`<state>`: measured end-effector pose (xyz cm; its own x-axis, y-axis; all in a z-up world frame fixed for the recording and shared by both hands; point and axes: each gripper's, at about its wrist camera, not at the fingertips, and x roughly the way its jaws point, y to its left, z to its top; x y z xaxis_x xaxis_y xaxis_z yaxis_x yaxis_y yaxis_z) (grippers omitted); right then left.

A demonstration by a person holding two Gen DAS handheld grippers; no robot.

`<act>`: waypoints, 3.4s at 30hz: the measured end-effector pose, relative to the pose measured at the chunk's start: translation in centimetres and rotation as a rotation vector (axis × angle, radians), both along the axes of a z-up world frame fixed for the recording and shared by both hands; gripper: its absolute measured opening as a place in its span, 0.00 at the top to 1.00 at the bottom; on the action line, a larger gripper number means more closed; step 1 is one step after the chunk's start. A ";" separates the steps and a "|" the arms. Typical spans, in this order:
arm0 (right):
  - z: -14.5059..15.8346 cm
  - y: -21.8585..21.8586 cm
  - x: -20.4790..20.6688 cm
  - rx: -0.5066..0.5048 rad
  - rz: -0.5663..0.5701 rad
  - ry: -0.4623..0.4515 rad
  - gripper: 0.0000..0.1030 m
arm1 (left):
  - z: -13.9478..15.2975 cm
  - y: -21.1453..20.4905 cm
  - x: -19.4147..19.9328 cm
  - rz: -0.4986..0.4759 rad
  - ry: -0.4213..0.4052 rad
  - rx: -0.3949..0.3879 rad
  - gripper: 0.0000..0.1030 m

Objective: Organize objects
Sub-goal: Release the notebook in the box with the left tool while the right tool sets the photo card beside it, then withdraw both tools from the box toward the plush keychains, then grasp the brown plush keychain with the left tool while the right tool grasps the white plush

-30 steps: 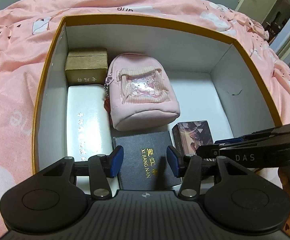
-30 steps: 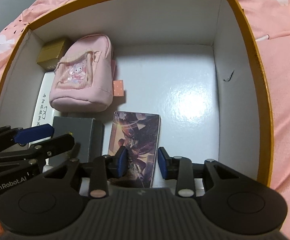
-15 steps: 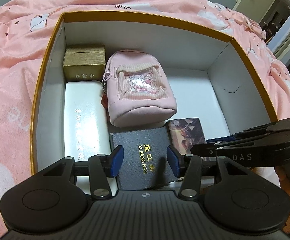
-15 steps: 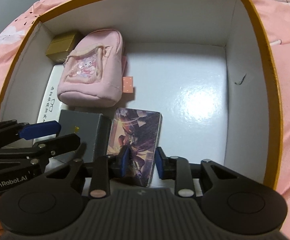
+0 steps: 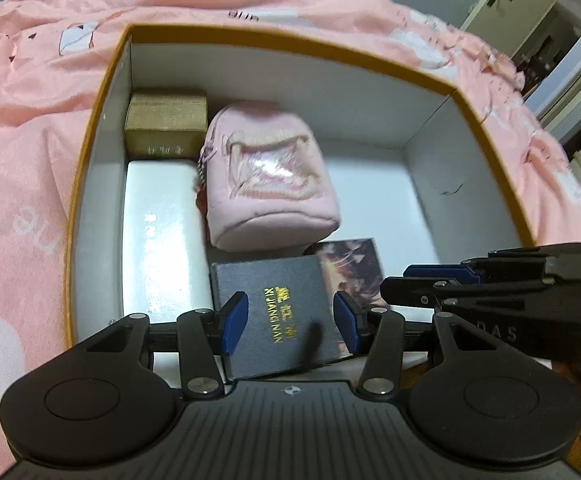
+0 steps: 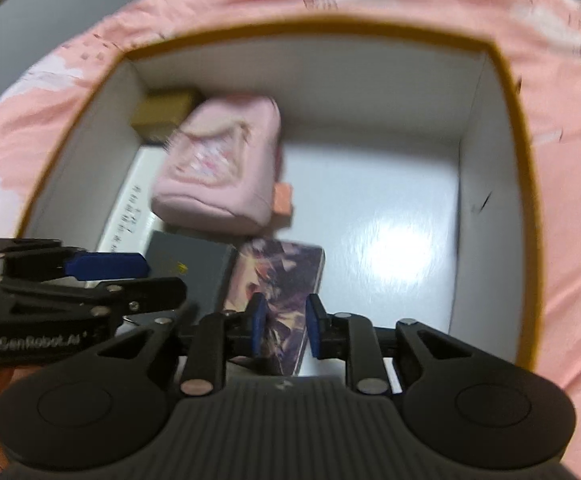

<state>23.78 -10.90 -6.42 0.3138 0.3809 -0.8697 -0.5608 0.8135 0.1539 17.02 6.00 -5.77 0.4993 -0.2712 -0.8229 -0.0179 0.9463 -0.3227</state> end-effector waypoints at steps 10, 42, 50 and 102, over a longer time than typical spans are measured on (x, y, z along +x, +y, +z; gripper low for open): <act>5.3 -4.0 -5.7 0.074 -0.055 -0.158 0.74 | 4.8 -1.0 -4.3 -0.079 -0.093 -0.057 0.45; -0.3 -9.6 -13.7 0.070 -0.218 0.134 0.46 | -1.9 -3.3 -8.7 -0.023 0.369 -0.318 0.30; -1.1 -10.2 -14.0 0.108 -0.229 0.196 0.40 | -3.2 -3.0 -9.7 -0.027 0.442 -0.370 0.26; 0.2 -9.0 -13.5 0.235 -0.220 0.061 0.45 | 0.2 -4.0 -10.7 -0.080 0.013 0.065 0.51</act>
<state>10.27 -19.90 -6.25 0.3609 0.5022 -0.7859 -0.3593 0.8525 0.3797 6.35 2.01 -5.58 0.4677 -0.2557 -0.8461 0.0547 0.9638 -0.2610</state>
